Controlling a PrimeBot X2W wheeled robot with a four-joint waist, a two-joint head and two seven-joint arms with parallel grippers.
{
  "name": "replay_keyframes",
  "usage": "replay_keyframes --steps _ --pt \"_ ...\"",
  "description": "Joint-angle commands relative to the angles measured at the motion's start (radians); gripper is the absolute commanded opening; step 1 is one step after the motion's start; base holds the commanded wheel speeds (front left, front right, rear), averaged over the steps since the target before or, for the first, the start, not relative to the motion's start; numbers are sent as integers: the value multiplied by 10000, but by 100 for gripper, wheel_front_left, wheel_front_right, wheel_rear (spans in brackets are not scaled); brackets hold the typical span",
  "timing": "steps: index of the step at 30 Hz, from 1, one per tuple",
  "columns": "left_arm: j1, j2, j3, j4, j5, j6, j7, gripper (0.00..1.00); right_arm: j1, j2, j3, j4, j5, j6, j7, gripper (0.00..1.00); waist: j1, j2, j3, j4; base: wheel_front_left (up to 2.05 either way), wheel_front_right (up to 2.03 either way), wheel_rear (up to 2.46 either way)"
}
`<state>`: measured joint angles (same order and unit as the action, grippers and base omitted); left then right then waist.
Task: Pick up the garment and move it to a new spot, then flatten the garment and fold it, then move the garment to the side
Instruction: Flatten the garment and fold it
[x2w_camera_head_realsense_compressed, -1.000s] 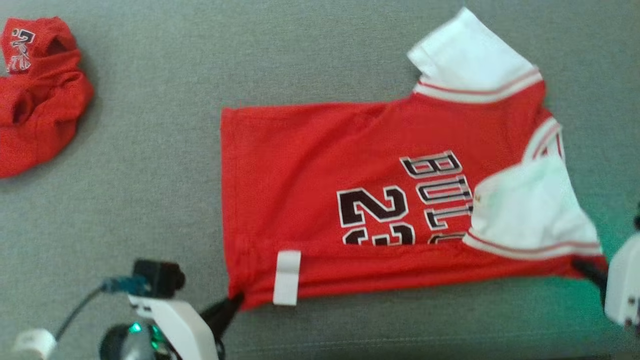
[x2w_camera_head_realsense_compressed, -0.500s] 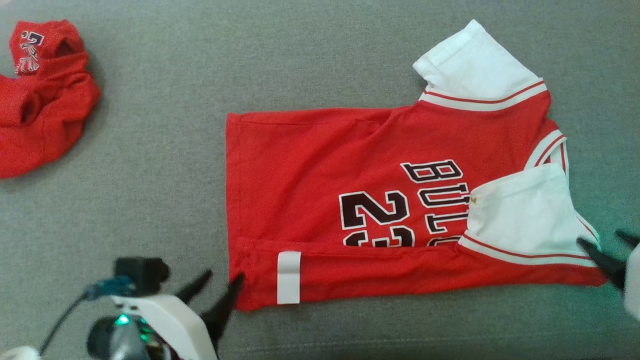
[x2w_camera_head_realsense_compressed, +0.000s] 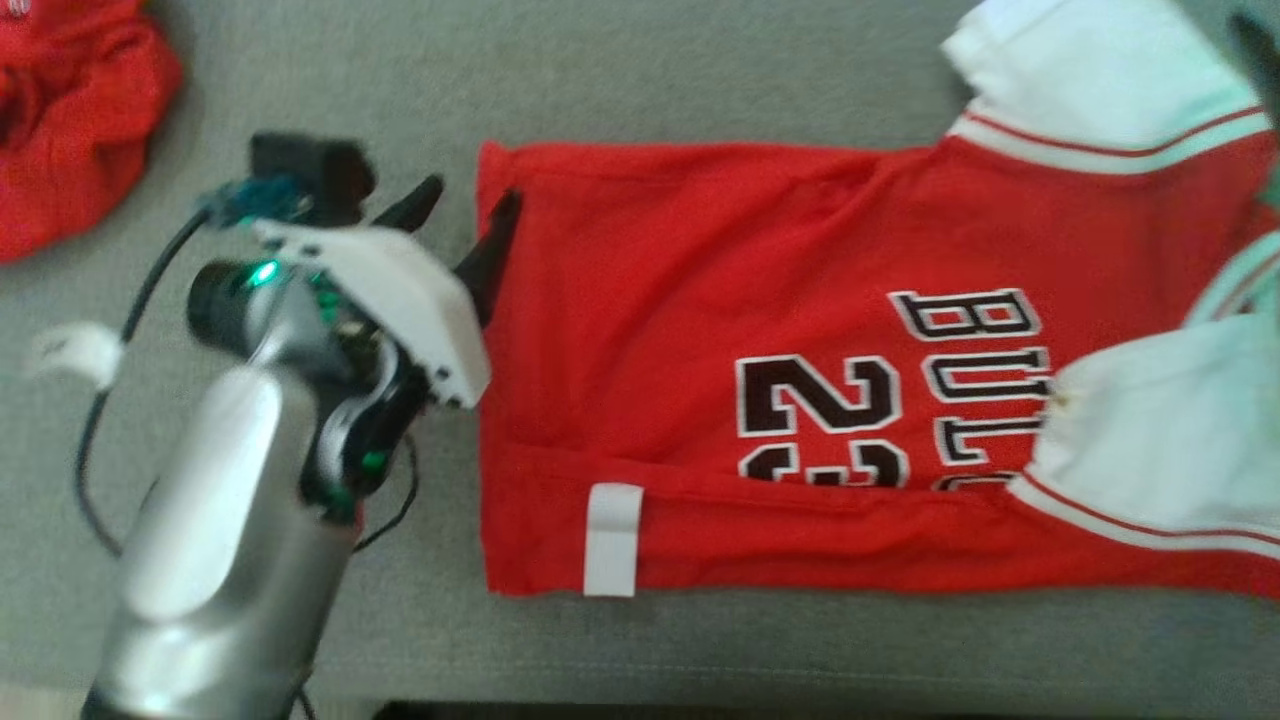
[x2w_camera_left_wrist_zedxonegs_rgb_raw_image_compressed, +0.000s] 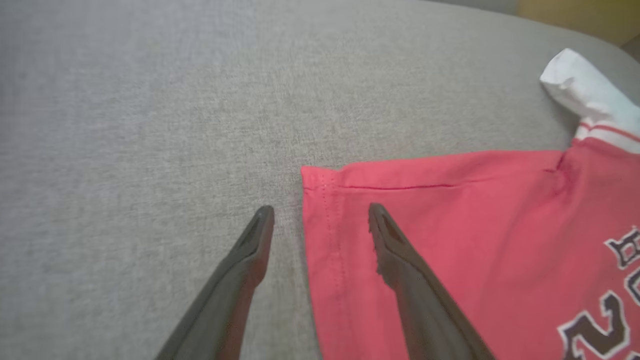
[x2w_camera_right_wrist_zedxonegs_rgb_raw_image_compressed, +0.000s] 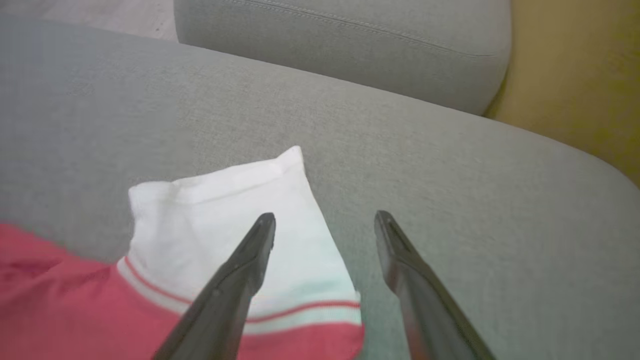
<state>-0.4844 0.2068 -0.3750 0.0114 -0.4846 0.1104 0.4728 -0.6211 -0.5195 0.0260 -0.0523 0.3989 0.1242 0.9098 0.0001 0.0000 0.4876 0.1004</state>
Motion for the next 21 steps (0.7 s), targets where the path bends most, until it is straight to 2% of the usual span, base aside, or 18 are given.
replay_keyframes --steps 1,5,9,13,21 --pt "-277 161 306 -122 124 -87 -68 100 -233 -163 71 -84 -71 65 -144 100 -1 0 682 587 0 0 0" --pt "-1030 -241 -182 1006 293 -372 -218 100 -1276 241 505 1684 -352 65 -877 100 -1 0 811 837 0 0 0" --pt "-1412 -471 -485 1531 367 -543 -252 100 -1875 395 828 3026 -424 65 -1203 100 -1 0 880 980 0 0 0" --pt "-1722 -625 -651 1760 275 -737 -165 100 -2258 410 1063 3748 -398 65 -1324 100 -1 0 922 1008 0 0 0" --pt "-2104 -478 -909 1958 276 -976 323 100 -2643 380 1546 4256 -80 65 -1077 100 -1 0 885 846 0 0 0"
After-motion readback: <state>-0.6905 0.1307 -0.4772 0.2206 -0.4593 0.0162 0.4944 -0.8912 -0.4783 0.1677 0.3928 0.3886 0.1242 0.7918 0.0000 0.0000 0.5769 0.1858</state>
